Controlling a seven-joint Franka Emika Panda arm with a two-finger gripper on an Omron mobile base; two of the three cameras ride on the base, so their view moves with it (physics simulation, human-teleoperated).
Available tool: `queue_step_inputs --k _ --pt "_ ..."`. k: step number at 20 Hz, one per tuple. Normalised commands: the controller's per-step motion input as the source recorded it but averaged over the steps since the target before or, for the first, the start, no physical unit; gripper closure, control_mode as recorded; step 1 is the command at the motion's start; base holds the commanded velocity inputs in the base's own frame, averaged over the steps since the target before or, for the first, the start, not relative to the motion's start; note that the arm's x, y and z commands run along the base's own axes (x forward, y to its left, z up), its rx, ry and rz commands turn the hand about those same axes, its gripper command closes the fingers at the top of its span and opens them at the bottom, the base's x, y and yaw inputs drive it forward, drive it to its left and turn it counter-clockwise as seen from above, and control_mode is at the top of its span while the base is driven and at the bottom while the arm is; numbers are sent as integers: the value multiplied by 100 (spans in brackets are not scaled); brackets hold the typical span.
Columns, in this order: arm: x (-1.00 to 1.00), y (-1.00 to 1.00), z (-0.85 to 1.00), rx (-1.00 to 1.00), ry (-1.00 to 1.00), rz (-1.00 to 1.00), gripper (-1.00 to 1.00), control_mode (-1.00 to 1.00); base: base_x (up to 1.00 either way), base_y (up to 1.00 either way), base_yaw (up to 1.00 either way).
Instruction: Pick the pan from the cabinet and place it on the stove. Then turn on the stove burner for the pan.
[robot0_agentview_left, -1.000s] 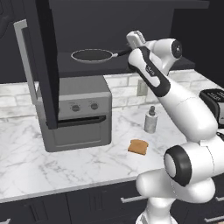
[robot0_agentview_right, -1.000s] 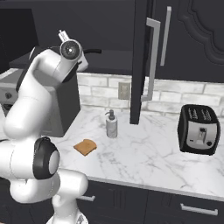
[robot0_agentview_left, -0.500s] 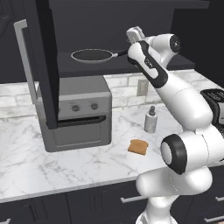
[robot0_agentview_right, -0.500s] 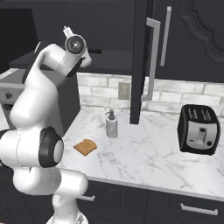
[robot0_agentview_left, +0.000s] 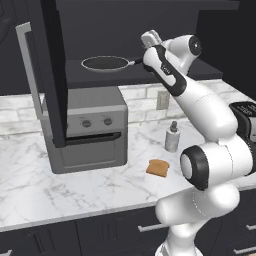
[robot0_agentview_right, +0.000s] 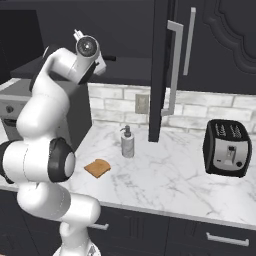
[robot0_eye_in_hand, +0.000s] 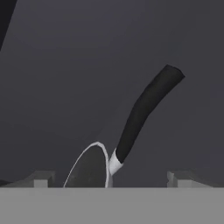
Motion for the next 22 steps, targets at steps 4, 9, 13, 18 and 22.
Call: queue_step_inputs --k 4,9,13,18,22 --pt "29 0 -30 -3 0 0 -100 -100 0 0 0" --pt "26 0 -31 0 0 0 -100 -100 0 0 0" --pt "16 0 -27 0 1 0 -100 -100 0 0 0" --pt "20 8 -26 0 5 0 -100 -100 0 0 0" --pt "24 19 -27 0 5 0 -100 -100 0 0 0"
